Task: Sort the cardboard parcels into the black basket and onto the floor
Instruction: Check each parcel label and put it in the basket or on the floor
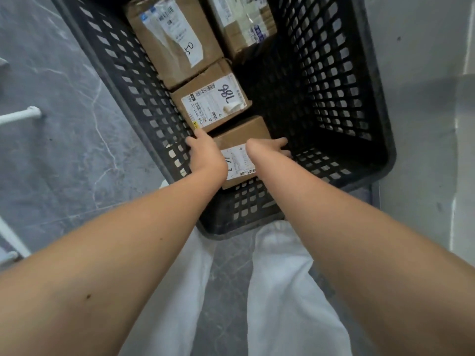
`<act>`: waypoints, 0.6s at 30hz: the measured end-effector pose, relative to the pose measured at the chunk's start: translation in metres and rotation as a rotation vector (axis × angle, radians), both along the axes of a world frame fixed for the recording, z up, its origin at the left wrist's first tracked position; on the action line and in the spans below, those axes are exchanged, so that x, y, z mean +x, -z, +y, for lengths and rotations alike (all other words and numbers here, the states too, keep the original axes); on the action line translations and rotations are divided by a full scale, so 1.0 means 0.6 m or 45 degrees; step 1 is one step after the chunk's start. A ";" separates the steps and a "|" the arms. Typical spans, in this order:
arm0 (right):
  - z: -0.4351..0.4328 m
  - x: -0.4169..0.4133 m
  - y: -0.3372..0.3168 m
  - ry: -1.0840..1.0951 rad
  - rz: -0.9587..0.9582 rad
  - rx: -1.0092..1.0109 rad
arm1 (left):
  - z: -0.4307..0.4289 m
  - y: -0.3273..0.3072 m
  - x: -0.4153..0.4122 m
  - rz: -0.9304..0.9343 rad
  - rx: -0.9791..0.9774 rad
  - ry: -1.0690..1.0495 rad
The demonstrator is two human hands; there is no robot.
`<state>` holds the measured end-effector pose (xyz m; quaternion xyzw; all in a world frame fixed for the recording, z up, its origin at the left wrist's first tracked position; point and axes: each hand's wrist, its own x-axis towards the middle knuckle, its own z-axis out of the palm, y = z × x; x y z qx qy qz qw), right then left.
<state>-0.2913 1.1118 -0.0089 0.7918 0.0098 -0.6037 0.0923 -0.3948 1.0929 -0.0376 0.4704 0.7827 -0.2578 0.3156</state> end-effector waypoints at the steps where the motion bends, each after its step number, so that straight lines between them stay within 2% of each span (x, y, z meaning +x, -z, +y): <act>1: -0.001 0.009 0.017 0.028 -0.084 0.022 | -0.004 0.004 0.005 -0.017 -0.082 0.033; 4: -0.015 0.028 0.042 0.212 -0.026 0.014 | -0.031 0.006 0.022 -0.120 -0.234 0.154; 5: -0.024 0.031 0.046 0.169 -0.005 0.058 | -0.040 0.009 0.027 -0.145 -0.256 0.167; 9: -0.048 0.035 0.017 -0.396 0.007 0.207 | -0.042 -0.007 0.049 -0.197 -0.344 0.010; 10: -0.052 0.033 0.002 -0.509 -0.030 0.242 | -0.037 -0.021 0.050 -0.223 -0.316 -0.035; 12: -0.046 0.027 -0.037 -0.564 -0.087 0.329 | -0.018 -0.058 0.050 -0.265 -0.164 -0.070; 15: -0.006 0.019 -0.122 -0.562 -0.058 0.532 | 0.034 -0.136 0.055 -0.305 0.143 0.070; 18: 0.065 0.032 -0.227 -0.609 -0.077 0.736 | 0.104 -0.236 0.065 -0.327 0.326 0.154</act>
